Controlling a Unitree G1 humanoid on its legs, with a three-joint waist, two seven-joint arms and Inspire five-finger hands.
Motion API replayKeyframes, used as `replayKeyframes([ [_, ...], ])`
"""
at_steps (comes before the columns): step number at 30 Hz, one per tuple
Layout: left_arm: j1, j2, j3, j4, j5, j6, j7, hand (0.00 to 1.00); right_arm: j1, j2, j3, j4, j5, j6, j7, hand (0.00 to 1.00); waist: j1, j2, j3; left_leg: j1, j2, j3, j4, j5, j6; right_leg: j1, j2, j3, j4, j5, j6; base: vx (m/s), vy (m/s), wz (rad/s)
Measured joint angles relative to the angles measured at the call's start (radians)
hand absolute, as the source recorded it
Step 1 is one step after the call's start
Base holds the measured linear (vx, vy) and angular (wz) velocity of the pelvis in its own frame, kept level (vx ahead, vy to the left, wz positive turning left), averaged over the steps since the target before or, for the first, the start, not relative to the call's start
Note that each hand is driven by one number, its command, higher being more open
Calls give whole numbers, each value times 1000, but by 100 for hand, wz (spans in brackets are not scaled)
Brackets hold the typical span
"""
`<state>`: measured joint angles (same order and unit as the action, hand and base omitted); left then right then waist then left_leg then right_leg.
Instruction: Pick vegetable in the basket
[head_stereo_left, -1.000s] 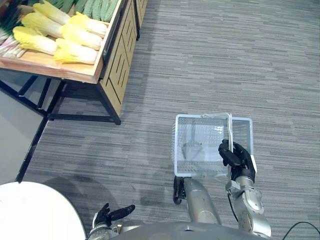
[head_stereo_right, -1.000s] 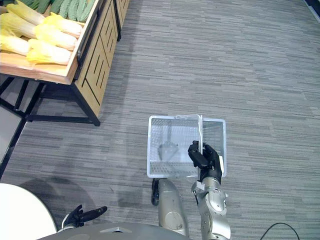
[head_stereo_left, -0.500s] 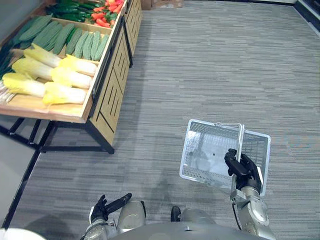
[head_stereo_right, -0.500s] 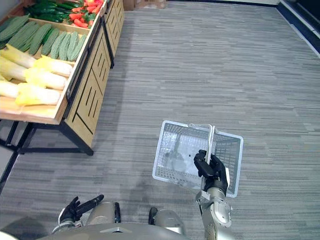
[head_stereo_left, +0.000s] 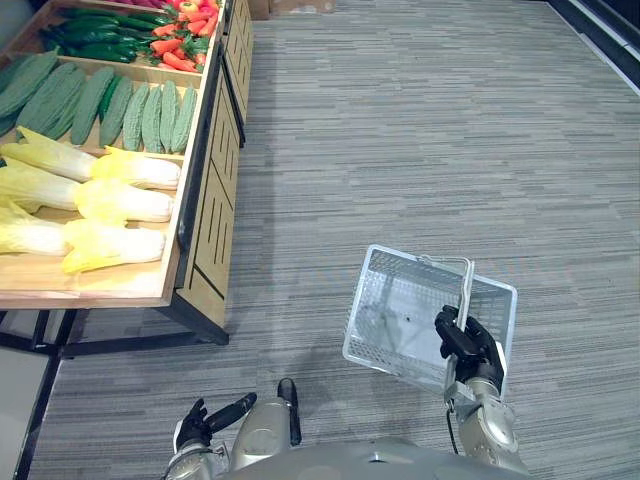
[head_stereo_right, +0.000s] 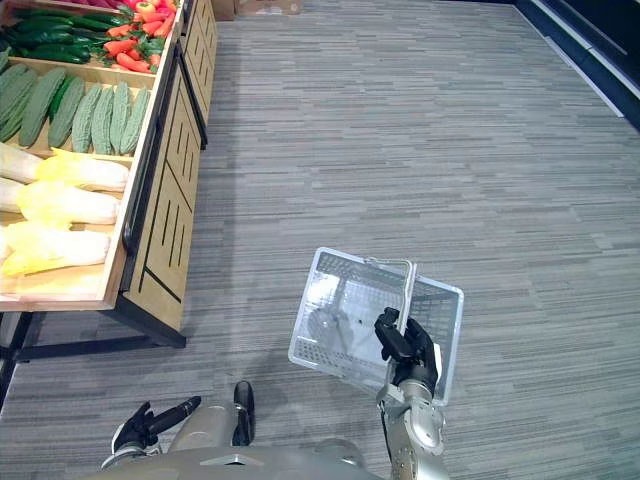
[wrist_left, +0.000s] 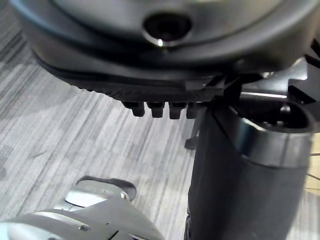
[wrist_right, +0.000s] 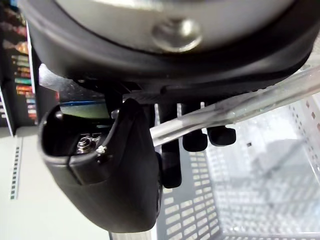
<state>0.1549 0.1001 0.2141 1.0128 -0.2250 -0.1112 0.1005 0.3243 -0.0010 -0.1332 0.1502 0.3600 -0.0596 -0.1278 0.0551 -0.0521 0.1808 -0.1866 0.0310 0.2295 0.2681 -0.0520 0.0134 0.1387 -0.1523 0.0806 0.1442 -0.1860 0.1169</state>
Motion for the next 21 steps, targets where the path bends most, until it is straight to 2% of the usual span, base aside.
replayKeyframes([
  [3,2,-4,1,0,-4,-2,1,100,-20,-3,20,5,-1,0,6,0,20,6,-5,-23,14,39,30,-41,-7,-39,-3,35,12,5,9,-23,75,-42],
  [6,2,-7,0,0,-3,-2,0,100,-26,-3,29,14,-2,1,10,0,23,11,-11,-39,12,48,42,-59,3,-70,-7,38,41,15,27,-14,94,-13],
  [8,5,-10,0,-4,-3,-1,0,100,-24,-4,27,15,-3,6,9,0,21,14,-13,-37,7,44,38,-69,12,-98,-6,34,106,19,33,30,90,8],
  [12,15,-1,-3,-5,-3,4,-2,100,-4,-4,23,17,-39,8,9,0,9,-3,-25,5,-45,8,6,-81,31,-160,-24,31,318,28,41,96,100,28],
  [14,27,4,-8,-6,-3,7,0,100,6,-6,23,17,-40,8,9,0,-11,-3,-26,33,-65,-21,5,-93,50,-195,-25,30,443,70,33,146,100,51],
  [17,54,5,-16,-13,-2,12,-1,100,27,-4,24,17,-39,8,7,0,-28,-5,-26,97,-90,-49,1,-124,83,-264,-27,30,674,209,23,186,102,34],
  [18,60,5,-19,-13,-2,21,0,100,30,-3,24,17,-39,8,7,0,-29,-2,-23,112,-92,-52,8,-135,90,-287,-24,21,736,206,17,260,99,18],
  [19,64,6,-28,-12,-3,30,0,100,34,-3,22,16,-39,8,7,0,-33,4,-19,134,-92,-66,21,-150,104,-318,-16,-10,829,171,-21,211,61,18],
  [20,67,6,-38,-13,-2,30,0,100,39,-3,21,16,-39,8,7,0,-37,9,-16,146,-92,-76,24,-160,107,-333,-13,-37,873,144,-27,252,38,28],
  [21,68,12,-51,-13,-2,30,-1,100,49,-3,15,16,-39,8,7,0,-41,15,-12,173,-92,-85,25,-173,109,-361,-11,-78,918,87,-40,172,18,27],
])
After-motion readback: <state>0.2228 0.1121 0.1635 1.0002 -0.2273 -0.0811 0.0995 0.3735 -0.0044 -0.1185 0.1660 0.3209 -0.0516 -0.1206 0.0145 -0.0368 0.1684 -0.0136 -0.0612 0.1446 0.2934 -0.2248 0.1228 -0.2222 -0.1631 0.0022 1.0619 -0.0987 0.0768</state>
